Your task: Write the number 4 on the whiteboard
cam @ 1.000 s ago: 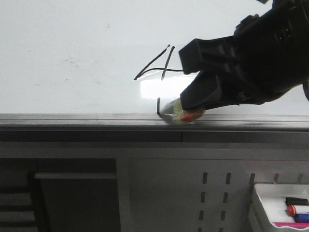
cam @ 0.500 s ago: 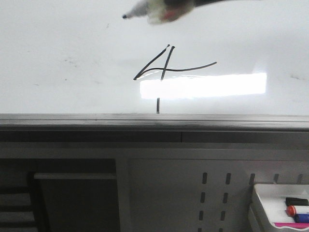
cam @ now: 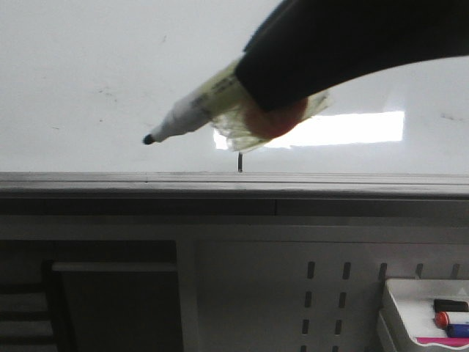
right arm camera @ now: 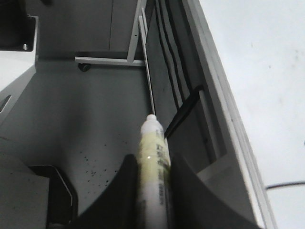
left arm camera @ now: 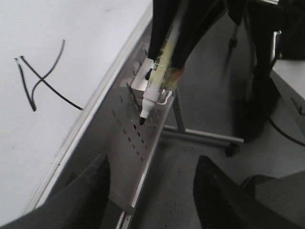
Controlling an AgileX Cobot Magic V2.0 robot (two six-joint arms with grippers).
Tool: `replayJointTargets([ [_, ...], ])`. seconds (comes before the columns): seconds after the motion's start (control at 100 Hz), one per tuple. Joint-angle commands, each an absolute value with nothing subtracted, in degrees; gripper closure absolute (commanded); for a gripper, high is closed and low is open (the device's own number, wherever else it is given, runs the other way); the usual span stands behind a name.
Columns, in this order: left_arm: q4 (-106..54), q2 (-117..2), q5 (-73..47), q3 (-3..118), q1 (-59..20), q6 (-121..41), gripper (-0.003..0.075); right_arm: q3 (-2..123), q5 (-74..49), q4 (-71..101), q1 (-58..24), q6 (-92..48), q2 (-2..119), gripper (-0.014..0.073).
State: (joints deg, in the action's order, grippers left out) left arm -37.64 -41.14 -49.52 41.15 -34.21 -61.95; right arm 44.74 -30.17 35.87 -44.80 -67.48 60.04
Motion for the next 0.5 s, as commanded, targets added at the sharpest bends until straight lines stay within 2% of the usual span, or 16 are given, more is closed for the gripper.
replayJointTargets([
  [0.0,-37.95,-45.6,-47.53,44.99,-37.96,-62.37,0.0352,46.79,-21.88,34.67,-49.34,-68.19,58.84,0.0637],
  [0.2,-38.32,-53.35,-43.01,49.56,-44.41,-62.37,0.0352,46.79,-15.79,34.66,-53.21,-68.19,59.16,0.0637],
  [0.49,-38.8,-59.44,-41.22,51.66,-45.35,-62.27,0.0367,46.79,-15.97,34.66,-53.3,-68.19,59.16,0.0637],
])
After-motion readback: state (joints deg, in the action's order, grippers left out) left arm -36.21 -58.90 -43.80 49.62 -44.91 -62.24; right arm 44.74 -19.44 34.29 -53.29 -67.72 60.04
